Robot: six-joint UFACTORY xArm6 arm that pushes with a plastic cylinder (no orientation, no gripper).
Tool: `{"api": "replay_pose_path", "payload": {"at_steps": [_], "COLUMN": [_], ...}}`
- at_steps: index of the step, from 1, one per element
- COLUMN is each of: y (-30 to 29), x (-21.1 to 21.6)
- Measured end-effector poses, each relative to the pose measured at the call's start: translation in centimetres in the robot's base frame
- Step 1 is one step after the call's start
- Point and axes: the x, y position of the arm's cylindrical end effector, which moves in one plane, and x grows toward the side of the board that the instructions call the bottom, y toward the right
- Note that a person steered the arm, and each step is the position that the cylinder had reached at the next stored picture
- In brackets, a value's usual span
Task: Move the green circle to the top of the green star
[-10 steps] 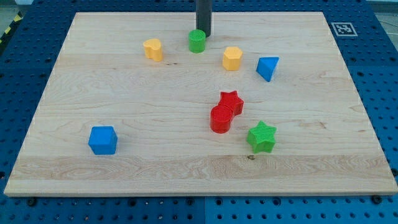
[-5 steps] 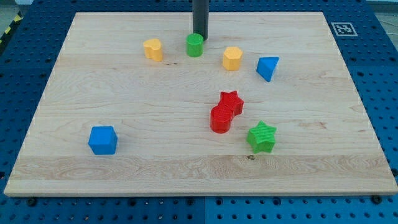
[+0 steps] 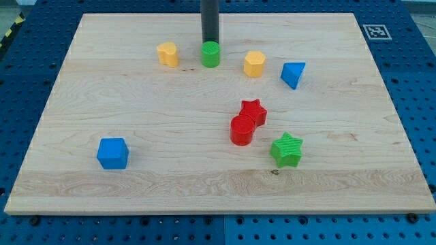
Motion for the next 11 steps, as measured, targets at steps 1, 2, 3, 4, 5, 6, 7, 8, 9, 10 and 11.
{"api": "replay_pose_path", "payload": {"at_steps": [1, 2, 3, 4, 5, 6, 7, 8, 9, 10, 11], "y": [0.1, -0.2, -1.9, -2.3, -1.3, -0.6, -0.6, -0.6, -0.9, -1.3, -1.3], "x": [1.4, 1.5, 1.8, 2.8, 2.8, 3.3, 5.5, 6.2, 7.7, 9.3, 10.1]}}
